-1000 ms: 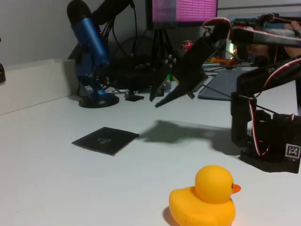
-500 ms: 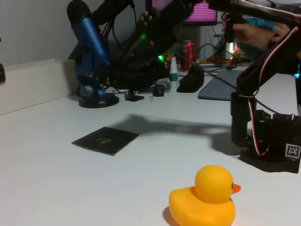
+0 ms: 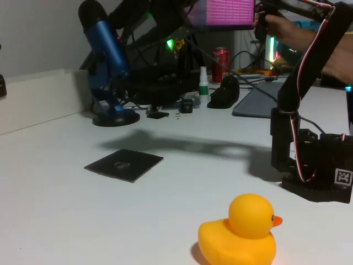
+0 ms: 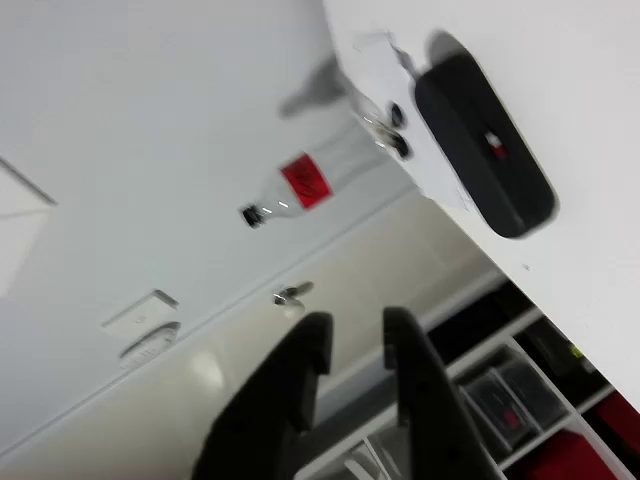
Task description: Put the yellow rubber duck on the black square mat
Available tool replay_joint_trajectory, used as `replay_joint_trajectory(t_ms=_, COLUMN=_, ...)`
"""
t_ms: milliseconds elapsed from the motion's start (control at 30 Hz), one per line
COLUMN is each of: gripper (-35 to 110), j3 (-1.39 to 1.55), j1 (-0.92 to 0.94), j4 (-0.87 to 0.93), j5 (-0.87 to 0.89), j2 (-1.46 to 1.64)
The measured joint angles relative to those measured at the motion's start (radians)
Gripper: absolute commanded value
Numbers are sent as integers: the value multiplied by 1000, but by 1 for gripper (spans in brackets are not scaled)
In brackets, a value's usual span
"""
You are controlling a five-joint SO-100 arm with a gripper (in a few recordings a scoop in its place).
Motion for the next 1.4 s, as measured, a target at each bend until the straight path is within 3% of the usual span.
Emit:
replay_joint_trajectory(t_ms=433, gripper=6, j3=-8, j1=2, j4=3, j5=-6, j2=0)
replay_joint_trajectory(t_ms=1100, gripper=6, j3=-8, j1=-735, j4=6, j5=-6, j2=-3)
replay_joint_trajectory(t_ms=1400, gripper=6, j3=-9, j1=-969, j4=242, j5=-6, j2=-3)
